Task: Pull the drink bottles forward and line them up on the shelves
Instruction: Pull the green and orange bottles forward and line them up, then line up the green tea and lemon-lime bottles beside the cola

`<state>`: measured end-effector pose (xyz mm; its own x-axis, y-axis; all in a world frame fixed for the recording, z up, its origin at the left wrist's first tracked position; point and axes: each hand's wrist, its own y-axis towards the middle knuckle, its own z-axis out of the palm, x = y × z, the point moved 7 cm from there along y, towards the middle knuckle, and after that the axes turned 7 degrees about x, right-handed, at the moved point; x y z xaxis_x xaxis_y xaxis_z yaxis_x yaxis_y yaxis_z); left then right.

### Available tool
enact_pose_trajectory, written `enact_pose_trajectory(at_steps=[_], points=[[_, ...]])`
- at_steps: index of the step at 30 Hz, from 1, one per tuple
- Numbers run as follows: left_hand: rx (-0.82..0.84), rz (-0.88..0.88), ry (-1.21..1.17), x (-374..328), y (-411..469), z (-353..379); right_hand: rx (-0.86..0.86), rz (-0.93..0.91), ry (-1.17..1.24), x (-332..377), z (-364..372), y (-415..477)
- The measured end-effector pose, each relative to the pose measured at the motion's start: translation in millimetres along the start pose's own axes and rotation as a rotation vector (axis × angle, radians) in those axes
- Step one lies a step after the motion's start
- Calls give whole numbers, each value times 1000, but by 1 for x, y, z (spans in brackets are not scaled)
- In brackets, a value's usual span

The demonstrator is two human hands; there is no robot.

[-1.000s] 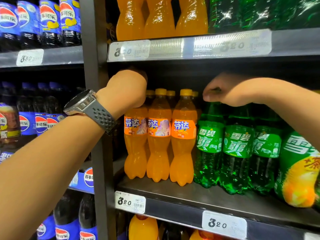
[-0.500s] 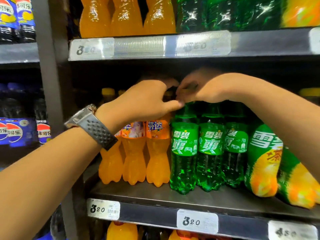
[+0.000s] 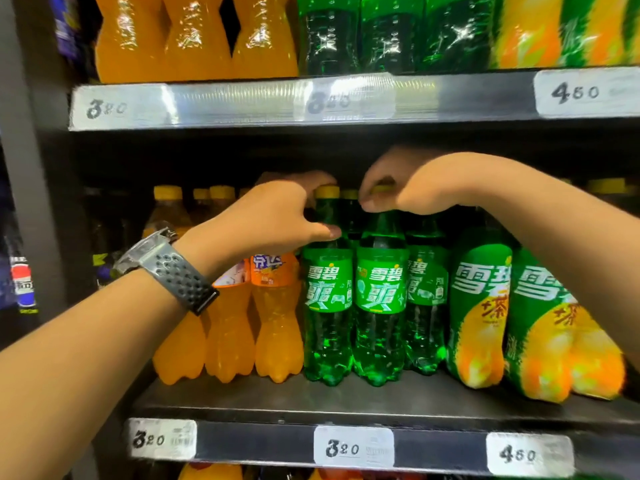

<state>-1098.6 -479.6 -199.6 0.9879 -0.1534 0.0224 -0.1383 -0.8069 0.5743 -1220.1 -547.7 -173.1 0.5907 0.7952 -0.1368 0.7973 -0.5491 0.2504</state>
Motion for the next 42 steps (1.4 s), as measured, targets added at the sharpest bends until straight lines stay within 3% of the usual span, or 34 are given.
enact_pose_trajectory(at_steps=[11, 14, 18, 23, 28, 31, 37, 42], points=[[-93, -59, 93, 12, -5, -11, -85, -13, 47, -8, 5, 6], [-150, -149, 209, 40, -17, -35, -73, 48, -14, -7, 4, 2], [-145, -222, 338, 61, -39, -52, -178, 68, 6, 16, -11, -11], [-186, -56, 351, 30, -75, -75, -484, -124, -419, 92, -21, -60], [-320, 107, 60, -11, -85, -127, -667, -311, -217, 124, -58, -84], [-494, 134, 72, -15, -84, -163, -802, -353, -67, 120, -96, -83], [-730, 29, 180, 21, -56, -231, -947, -242, -17, 98, -173, -47], [-735, -73, 298, 49, -18, -272, -1005, -116, 5, 91, -223, -7]])
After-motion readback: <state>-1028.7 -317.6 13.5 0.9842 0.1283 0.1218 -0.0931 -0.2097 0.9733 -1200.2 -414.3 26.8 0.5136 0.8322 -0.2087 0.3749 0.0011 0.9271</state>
